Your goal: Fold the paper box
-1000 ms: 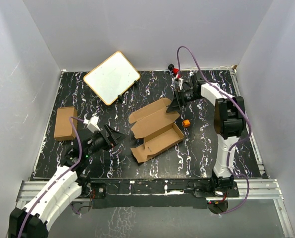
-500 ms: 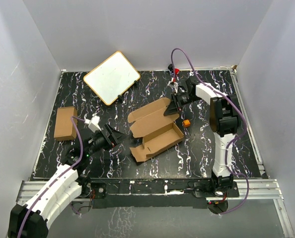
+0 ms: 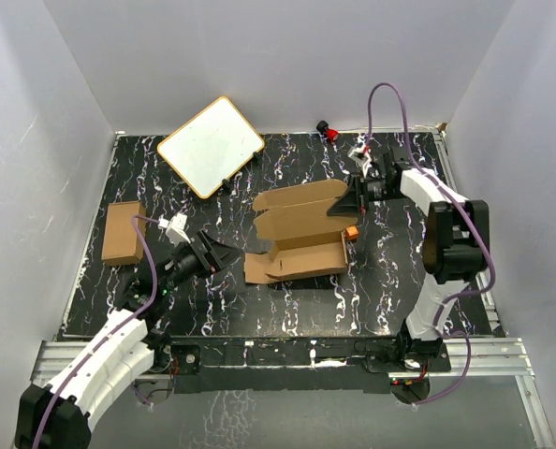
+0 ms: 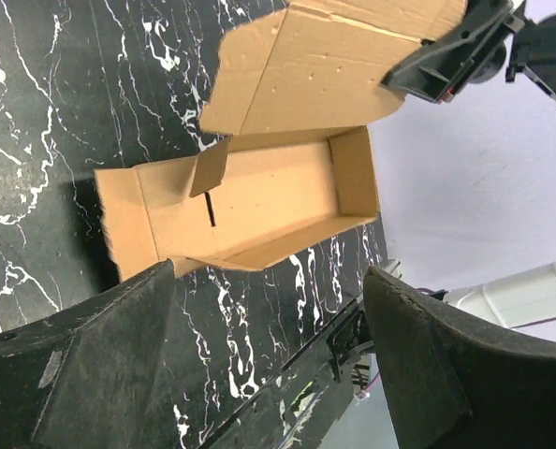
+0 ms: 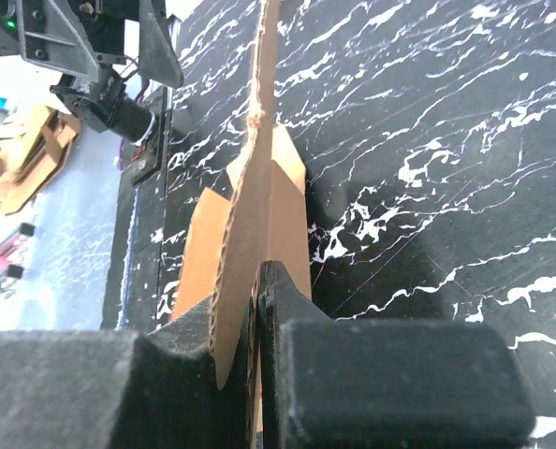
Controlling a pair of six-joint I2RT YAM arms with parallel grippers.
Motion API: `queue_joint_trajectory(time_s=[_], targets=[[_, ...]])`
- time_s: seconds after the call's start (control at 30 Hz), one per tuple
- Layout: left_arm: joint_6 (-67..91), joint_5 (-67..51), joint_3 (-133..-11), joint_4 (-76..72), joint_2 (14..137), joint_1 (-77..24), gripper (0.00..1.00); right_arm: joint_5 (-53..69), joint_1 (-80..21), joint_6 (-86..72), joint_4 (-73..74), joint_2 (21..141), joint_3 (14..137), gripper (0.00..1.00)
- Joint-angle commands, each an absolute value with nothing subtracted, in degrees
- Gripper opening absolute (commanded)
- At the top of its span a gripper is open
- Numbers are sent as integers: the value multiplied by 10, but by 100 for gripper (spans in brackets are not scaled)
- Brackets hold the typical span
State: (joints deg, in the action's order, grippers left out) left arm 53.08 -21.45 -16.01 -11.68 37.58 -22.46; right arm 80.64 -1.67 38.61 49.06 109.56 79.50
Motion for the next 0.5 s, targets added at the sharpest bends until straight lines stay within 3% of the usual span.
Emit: queue_joint_trajectory(time_s=[0.0,0.17,0.47], targets=[[520,-215,-185,-152,391,-222,79,869,-2,379,358,1009,724,8],[501,-214,-191,-157,393,-222,79,879,-2,386,291,933,665,8],[469,-194,-177,-154,392,-222,80,927,6,537,325,859,609,8]])
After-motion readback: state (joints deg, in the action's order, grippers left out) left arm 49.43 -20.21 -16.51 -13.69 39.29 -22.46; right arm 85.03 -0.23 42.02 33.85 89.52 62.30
